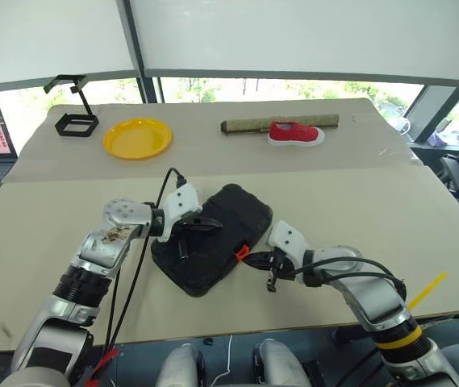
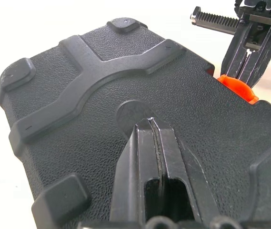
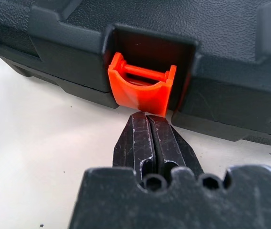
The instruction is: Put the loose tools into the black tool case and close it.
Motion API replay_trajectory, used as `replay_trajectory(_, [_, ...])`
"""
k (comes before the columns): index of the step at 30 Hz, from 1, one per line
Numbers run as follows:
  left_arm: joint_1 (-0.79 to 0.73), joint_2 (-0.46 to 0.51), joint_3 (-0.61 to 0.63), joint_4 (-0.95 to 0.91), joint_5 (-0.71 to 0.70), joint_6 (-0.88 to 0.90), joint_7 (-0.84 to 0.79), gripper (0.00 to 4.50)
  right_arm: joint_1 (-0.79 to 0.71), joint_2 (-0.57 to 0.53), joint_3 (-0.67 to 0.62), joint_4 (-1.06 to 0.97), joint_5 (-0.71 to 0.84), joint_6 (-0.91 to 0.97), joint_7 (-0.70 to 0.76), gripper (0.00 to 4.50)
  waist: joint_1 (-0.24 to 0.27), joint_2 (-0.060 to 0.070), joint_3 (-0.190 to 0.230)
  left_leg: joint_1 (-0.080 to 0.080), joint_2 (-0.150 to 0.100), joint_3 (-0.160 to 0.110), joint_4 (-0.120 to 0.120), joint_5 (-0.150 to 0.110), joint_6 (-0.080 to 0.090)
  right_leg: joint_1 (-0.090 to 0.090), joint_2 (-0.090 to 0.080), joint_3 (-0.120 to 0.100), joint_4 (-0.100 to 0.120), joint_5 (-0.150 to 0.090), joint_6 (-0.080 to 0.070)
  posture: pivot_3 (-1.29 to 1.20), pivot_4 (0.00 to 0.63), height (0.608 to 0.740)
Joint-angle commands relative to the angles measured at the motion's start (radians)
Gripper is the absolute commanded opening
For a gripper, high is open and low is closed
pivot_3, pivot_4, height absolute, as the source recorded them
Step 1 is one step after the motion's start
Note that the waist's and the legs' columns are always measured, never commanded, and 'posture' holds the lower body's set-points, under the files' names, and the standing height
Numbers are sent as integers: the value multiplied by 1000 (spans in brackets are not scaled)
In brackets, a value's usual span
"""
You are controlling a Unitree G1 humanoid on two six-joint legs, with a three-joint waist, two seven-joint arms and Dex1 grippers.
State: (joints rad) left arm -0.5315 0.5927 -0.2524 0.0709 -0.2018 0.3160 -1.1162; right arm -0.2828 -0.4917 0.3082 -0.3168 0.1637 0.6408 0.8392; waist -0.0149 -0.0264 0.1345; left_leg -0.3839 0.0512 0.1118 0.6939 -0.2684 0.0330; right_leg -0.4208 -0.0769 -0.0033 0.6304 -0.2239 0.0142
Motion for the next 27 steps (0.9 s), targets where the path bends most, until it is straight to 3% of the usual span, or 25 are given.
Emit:
replay_trajectory(1, [115, -3, 7, 79, 11, -43, 7, 0, 9, -16, -115, -106, 74, -38, -1, 22, 0, 0, 0, 0, 0, 0, 0, 0, 0, 0, 0, 1, 0, 0, 0, 0, 150, 740])
replay_trajectory(2, [130, -2, 45, 65, -16, -61, 4, 529, 30, -27, -144, -121, 99, -37, 9, 595, 0, 0, 0, -1, 0, 0, -1, 0, 0, -1, 0, 1, 0, 0, 0, 0, 150, 740])
replay_trajectory(3, [148, 10, 81, 43, -42, -73, -7, 668, 54, -44, -173, -139, 122, -38, 23, 746, -2, 0, 0, -1, 0, 0, -1, 0, 0, -2, 0, 1, 0, 1, -1, 0, 150, 740])
replay_trajectory(7, [254, 89, 229, -47, -141, -81, -44, 2146, 162, -124, -285, -187, 172, -115, 81, 2112, -4, 0, 0, 0, 0, 1, -7, 0, 0, -3, 0, 4, -2, 5, 0, 0, 150, 740])
replay_trajectory(10, [368, 142, 360, -94, -192, -124, -45, 3314, 240, -174, -359, -158, 162, -281, 138, 3173, -8, 1, 0, 2, -1, 3, -15, 0, 0, -5, 0, 7, -4, 3, -1, 0, 150, 740])
replay_trajectory(14, [569, 164, 564, -69, -157, -306, 21, 4485, 286, -163, -473, -48, 214, -536, 219, 4425, -5, 1, 1, 3, -1, 3, -18, -1, -2, -5, 0, 6, -4, 0, -2, 0, 150, 740])
replay_trajectory(16, [665, 152, 634, -59, -140, -383, 53, 4485, 276, -167, -503, 18, 222, -604, 240, 4425, -4, 1, 1, 4, 0, 4, -18, -2, -3, -4, 0, 6, -5, 0, -2, 0, 150, 740])
replay_trajectory(21, [799, 118, 675, -46, -86, -493, 123, 4485, 229, -196, -533, 158, 275, -664, 326, 4425, 10, -5, 8, 3, 0, 5, -16, -2, -3, -5, -2, 6, -5, -4, -7, 0, 150, 740])
replay_trajectory(27, [827, 79, 664, -72, -85, -511, 191, 4485, 165, -211, -494, 322, 236, -815, 409, 4425, 30, -7, 8, -1, -2, 5, -16, -2, -3, -6, -10, 1, -7, -3, -7, 0, 150, 740])
